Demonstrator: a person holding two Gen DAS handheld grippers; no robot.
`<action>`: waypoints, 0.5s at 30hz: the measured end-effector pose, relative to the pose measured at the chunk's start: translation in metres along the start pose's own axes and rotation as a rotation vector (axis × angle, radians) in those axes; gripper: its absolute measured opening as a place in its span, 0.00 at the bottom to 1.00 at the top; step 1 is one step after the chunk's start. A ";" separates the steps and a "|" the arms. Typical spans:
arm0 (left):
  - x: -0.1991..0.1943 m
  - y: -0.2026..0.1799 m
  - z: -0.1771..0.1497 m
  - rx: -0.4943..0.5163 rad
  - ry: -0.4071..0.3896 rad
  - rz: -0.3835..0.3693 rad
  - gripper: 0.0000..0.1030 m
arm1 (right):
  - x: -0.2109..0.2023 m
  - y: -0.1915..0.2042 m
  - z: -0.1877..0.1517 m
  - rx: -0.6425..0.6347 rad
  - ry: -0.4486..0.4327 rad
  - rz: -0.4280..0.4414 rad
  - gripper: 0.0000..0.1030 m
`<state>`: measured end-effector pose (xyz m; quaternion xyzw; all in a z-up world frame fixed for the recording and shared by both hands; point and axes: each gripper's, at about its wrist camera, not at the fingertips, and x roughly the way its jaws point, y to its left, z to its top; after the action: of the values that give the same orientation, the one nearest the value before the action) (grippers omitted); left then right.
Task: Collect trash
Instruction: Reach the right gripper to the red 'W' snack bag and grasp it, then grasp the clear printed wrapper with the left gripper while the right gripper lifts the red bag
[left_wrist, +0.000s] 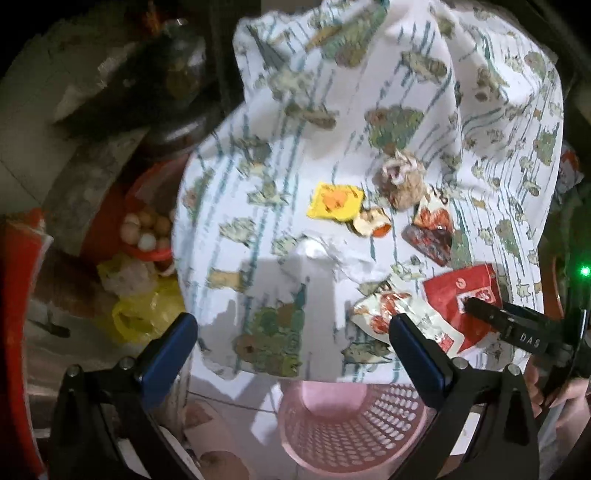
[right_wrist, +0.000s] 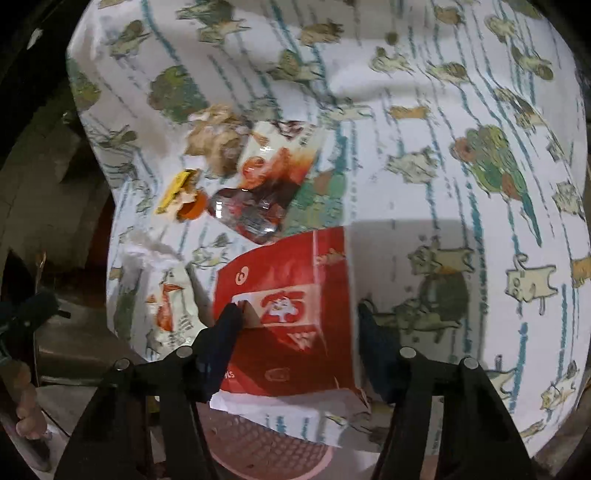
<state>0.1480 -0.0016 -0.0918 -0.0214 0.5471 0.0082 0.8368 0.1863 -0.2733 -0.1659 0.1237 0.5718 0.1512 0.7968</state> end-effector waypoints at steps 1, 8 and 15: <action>0.005 -0.002 -0.001 -0.009 0.017 -0.006 1.00 | 0.001 0.003 0.000 -0.009 -0.001 -0.004 0.49; 0.024 -0.020 -0.005 -0.034 0.102 -0.045 1.00 | -0.046 0.006 0.003 0.098 -0.094 0.025 0.06; 0.052 -0.040 -0.013 -0.112 0.250 -0.182 1.00 | -0.141 0.020 -0.020 0.135 -0.292 0.005 0.05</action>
<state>0.1583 -0.0430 -0.1435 -0.1181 0.6416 -0.0399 0.7568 0.1231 -0.3088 -0.0413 0.1991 0.4585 0.0951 0.8609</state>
